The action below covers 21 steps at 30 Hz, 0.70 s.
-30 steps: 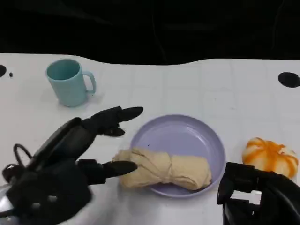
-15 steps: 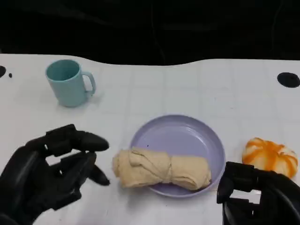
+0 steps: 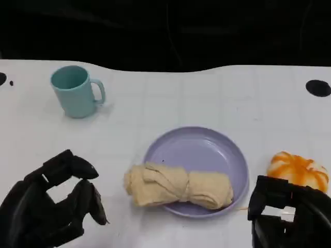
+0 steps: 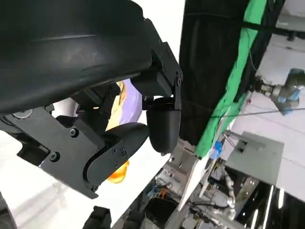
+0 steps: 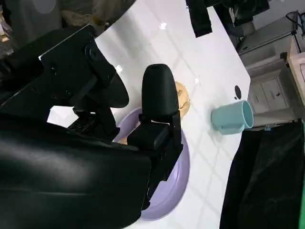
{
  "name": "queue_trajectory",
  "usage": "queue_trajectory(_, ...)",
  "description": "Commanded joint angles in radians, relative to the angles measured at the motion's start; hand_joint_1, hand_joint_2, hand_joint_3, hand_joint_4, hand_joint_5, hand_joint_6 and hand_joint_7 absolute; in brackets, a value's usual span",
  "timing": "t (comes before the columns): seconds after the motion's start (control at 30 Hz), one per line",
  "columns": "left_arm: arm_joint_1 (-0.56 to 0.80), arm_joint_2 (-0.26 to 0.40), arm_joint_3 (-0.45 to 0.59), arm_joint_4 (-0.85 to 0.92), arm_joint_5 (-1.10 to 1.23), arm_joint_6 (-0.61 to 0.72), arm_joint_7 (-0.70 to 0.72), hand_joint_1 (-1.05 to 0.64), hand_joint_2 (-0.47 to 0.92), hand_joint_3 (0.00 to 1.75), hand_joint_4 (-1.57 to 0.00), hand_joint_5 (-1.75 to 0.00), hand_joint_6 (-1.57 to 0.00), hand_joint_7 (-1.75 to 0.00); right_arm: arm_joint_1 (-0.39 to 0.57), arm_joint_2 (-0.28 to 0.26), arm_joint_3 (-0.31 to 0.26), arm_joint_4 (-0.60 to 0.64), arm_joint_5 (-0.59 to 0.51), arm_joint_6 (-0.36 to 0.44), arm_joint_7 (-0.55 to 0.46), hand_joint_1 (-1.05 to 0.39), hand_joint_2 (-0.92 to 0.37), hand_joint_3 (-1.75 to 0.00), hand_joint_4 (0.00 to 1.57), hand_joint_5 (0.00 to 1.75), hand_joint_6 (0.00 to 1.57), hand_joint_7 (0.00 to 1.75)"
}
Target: Grasp the towel on the left side of the plate with the left hand and place it into the plate.
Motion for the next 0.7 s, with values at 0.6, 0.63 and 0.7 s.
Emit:
queue_trajectory(0.6,0.006,0.030,0.026,0.045,-0.050,0.017,0.031,-0.10,0.50,1.23,-0.89,-1.68,-0.88,-1.39,0.046,0.014,0.034,0.018,-0.049,-0.094,-0.010,0.02,-0.51,-1.42,0.82,1.75,0.68,1.61)
queue_trajectory(0.63,0.007,0.033,0.027,0.048,-0.050,0.015,0.027,-0.10,0.49,1.23,-0.88,-1.68,-0.88,-1.39,0.045,0.014,0.036,0.017,-0.050,-0.093,-0.013,0.02,-0.51,-1.43,0.82,1.75,0.68,1.61)
queue_trajectory(0.7,0.008,0.037,0.028,0.052,-0.051,0.010,0.019,-0.10,0.48,1.25,-0.88,-1.69,-0.87,-1.40,0.045,0.013,0.040,0.014,-0.053,-0.093,-0.016,0.02,-0.50,-1.43,0.82,1.75,0.69,1.62)
